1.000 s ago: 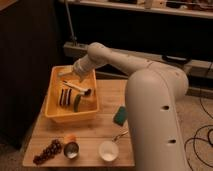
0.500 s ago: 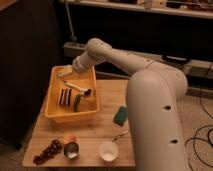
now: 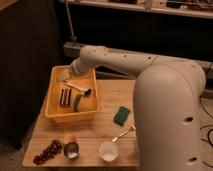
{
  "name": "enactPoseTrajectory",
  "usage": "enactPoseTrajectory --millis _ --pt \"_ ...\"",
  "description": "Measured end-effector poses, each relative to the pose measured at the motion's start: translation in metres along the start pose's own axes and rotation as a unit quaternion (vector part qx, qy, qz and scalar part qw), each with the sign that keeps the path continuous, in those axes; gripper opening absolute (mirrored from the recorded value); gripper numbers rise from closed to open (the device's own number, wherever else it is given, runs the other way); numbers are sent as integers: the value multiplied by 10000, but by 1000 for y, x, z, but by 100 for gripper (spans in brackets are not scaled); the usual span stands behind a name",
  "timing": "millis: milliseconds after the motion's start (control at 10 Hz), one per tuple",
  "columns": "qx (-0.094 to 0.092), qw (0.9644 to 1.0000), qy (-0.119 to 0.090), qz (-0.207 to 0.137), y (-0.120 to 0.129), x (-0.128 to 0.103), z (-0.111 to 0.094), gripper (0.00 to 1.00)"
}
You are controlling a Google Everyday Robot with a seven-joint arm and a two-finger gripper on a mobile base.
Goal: Place brush in metal cup
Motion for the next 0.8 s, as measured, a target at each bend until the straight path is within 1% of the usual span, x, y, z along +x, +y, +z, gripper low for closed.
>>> enactPoseTrajectory --millis 100,200,300,500,600,700,800 --pt "-106 9998 -143 44 -5 2 -2 80" --pt "-135 9996 -222 107 -12 4 -7 80" --pt "-171 9995 -251 109 -11 3 -6 80" --pt "-187 9995 -251 104 -9 3 -5 80" --pt "-166 9995 -246 104 -12 3 -7 80" --pt "-120 9998 -163 -32 -12 -2 -5 80" --pt "-88 9996 -84 -252 -12 -10 -1 80"
